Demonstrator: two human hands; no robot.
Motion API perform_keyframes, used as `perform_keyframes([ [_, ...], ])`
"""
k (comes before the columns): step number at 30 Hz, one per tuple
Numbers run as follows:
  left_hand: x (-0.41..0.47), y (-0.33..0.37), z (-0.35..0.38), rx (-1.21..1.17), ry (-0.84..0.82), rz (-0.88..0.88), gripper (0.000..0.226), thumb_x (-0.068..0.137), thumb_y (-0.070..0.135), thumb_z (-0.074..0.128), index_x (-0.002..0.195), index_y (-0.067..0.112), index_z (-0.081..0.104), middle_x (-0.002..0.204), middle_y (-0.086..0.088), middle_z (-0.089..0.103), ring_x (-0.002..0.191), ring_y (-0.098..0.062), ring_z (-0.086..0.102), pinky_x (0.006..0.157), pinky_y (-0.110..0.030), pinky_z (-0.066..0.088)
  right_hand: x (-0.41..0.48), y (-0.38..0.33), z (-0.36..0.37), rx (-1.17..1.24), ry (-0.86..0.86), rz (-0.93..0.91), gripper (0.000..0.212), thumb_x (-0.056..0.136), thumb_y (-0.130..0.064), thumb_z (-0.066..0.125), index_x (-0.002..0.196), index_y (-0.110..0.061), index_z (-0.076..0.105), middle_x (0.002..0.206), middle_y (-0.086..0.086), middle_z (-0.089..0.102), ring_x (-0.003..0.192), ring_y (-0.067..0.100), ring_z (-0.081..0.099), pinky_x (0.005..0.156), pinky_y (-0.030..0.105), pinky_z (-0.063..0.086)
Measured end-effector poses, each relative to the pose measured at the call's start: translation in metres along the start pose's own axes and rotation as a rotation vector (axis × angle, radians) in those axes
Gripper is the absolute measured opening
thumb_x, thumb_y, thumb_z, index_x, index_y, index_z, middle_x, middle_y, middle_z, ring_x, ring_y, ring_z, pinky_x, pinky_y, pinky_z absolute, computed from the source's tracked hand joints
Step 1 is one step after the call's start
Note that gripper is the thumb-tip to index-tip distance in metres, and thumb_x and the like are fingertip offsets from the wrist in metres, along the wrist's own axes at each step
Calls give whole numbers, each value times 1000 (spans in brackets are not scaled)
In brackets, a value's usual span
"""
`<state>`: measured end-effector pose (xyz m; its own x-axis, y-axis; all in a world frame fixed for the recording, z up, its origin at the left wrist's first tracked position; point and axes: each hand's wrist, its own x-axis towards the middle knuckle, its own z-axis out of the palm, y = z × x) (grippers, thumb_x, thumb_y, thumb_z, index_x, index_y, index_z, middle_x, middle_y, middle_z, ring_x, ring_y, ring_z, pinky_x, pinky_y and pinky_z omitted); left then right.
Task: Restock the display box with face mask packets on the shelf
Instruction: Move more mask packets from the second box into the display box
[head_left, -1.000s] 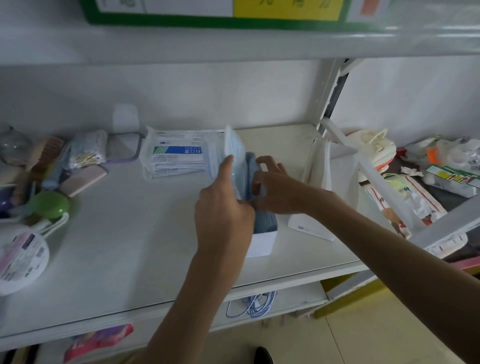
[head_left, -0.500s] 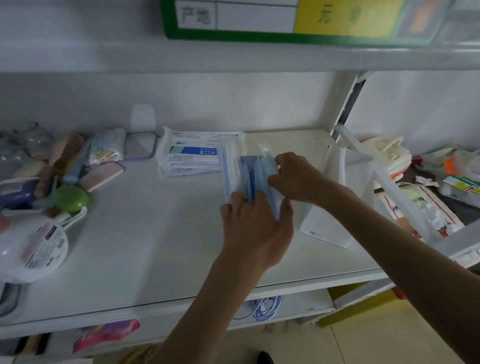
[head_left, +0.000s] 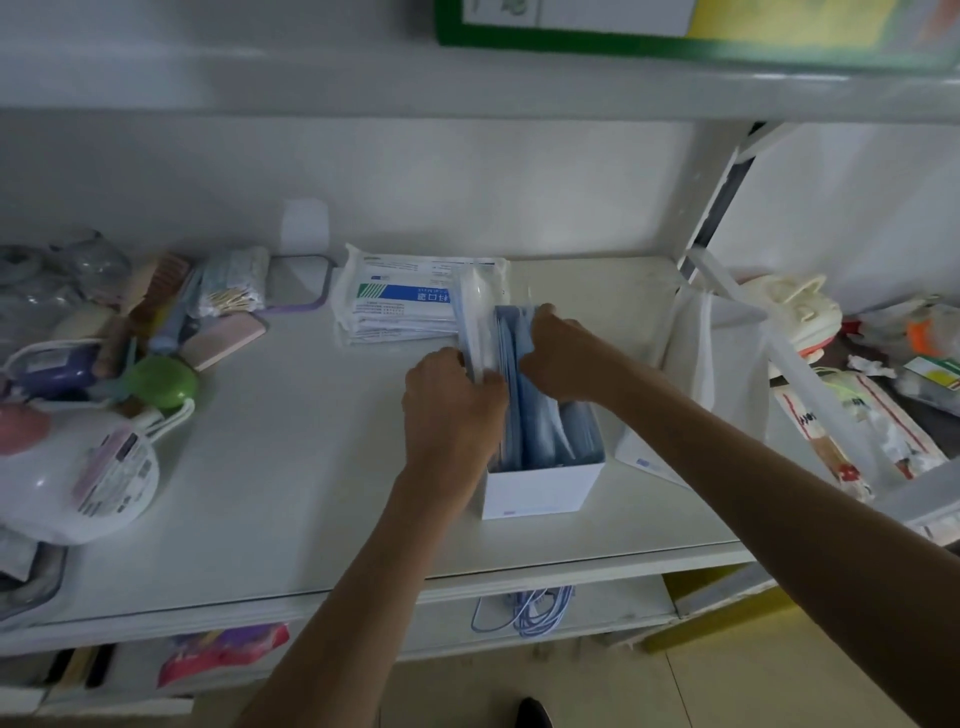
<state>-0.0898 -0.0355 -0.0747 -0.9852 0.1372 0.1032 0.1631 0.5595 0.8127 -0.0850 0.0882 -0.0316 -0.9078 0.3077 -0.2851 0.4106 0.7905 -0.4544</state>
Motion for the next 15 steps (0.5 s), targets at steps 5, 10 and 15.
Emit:
perform_keyframes([
  [5, 5, -3, -9, -88, -22, -34, 35, 79, 16, 65, 48, 10, 49, 45, -4, 51, 39, -8, 43, 44, -16, 36, -9, -4, -6, -157, -38, -40, 39, 98, -9, 44, 133, 5, 36, 99, 11, 50, 82, 17, 53, 65, 20, 42],
  [10, -7, -6, -9, -113, -30, 110, 27, 79, 33, 76, 64, 19, 59, 57, 1, 60, 50, -2, 56, 48, -8, 40, -16, -11, -20, 253, 269, -256, 45, 96, -40, 50, 128, -9, 50, 112, 11, 61, 93, 20, 60, 77, 29, 46],
  [15, -10, -15, -6, -228, -95, 80, 14, 83, 46, 71, 76, 34, 65, 69, 4, 69, 62, -6, 61, 63, -19, 46, -8, -9, -15, 278, 157, -163, 46, 87, -27, 68, 125, -4, 59, 112, 13, 69, 85, 24, 69, 83, 37, 57],
])
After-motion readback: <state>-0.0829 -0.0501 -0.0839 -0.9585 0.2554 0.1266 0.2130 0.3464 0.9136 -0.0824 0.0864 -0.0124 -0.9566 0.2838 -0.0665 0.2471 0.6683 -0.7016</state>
